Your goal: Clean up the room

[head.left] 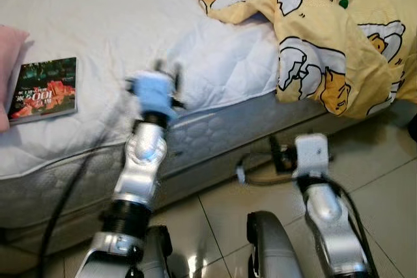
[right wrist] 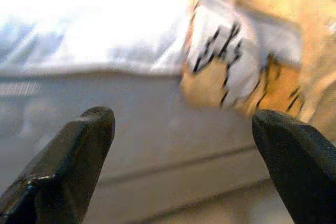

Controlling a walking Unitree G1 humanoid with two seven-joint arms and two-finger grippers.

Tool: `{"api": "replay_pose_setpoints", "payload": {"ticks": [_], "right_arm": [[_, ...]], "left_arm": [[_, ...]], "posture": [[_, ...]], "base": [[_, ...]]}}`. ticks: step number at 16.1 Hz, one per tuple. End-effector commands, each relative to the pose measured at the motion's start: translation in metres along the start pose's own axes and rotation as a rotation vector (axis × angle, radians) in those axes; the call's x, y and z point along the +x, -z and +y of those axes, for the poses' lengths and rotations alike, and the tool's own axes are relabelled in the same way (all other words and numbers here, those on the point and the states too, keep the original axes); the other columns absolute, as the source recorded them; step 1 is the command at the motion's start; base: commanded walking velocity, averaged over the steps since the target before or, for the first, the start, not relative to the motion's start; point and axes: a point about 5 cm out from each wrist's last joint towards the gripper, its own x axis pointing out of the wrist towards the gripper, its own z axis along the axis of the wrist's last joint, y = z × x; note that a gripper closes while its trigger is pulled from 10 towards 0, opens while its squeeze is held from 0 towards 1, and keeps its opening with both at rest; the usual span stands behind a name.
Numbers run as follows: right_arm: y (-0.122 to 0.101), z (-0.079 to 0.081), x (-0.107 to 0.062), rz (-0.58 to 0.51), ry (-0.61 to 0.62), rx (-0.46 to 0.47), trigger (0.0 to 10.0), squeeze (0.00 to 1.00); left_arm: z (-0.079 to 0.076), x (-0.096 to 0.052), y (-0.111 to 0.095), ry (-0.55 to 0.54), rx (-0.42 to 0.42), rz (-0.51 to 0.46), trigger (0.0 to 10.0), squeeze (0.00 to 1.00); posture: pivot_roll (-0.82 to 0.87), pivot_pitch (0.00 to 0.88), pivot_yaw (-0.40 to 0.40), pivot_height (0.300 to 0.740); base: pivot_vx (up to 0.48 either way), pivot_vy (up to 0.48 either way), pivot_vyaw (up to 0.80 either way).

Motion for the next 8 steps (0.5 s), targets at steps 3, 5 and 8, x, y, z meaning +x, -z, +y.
{"api": "replay_pose_setpoints", "payload": {"ticks": [3,5,8], "right_arm": [[-0.013,0.000,0.018,-0.019,0.036,0.043,10.0,0.00],[-0.012,0.007,0.024,0.003,0.011,0.079,10.0,1.00],[-0.011,0.021,0.024,0.008,-0.044,0.073,10.0,0.00]], "left_arm": [[0.027,-0.022,0.057,-0.083,0.033,0.326,10.0,1.00],[0.030,-0.029,0.057,-0.072,0.072,0.338,10.0,1.00],[0.019,-0.026,0.056,-0.065,0.122,0.343,10.0,1.00]], "posture": [[-0.18,0.000,0.052,0.605],[-0.17,0.000,0.051,0.605],[-0.17,0.000,0.054,0.605]], "base": [[0.000,0.000,0.00],[0.000,-0.480,0.00],[0.000,-0.475,0.00]]}}
